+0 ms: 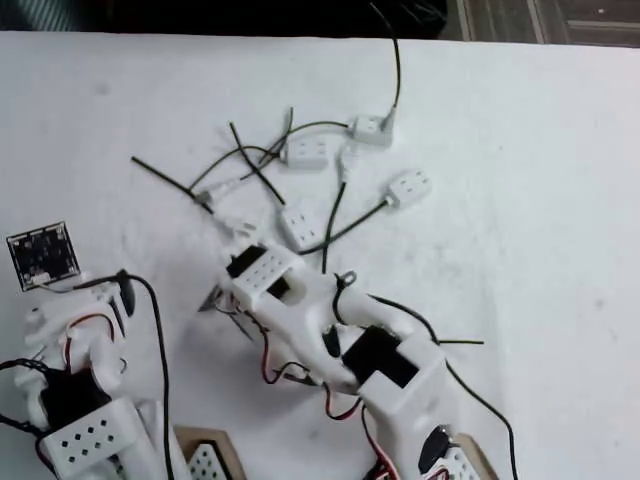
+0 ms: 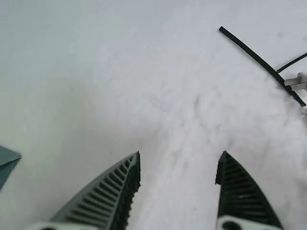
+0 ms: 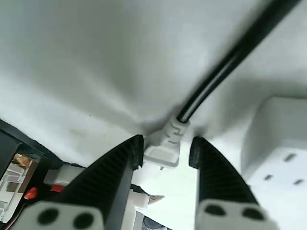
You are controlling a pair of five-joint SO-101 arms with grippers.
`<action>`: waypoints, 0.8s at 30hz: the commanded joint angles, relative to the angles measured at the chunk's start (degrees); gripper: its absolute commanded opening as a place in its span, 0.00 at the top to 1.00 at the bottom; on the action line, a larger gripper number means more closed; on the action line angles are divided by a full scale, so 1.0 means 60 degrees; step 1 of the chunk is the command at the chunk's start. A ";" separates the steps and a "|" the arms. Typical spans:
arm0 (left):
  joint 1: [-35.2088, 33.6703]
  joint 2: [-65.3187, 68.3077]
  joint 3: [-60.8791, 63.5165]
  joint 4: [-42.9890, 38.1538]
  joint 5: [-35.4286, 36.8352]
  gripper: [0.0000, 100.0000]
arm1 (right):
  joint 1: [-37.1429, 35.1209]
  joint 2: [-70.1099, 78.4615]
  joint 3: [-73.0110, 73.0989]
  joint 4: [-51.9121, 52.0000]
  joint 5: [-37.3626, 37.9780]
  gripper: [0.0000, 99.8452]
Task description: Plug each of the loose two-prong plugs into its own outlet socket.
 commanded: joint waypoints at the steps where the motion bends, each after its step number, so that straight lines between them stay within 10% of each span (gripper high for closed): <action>1: -0.0051 -0.0081 -0.0059 -0.0147 -0.0088 0.74 | -0.0037 -0.0095 0.0176 0.0095 -0.0059 0.92; 24: -0.0051 -0.0081 -0.0044 -0.0147 -0.0073 0.74 | 0.0667 -0.7143 -0.0176 0.0520 -0.0059 0.98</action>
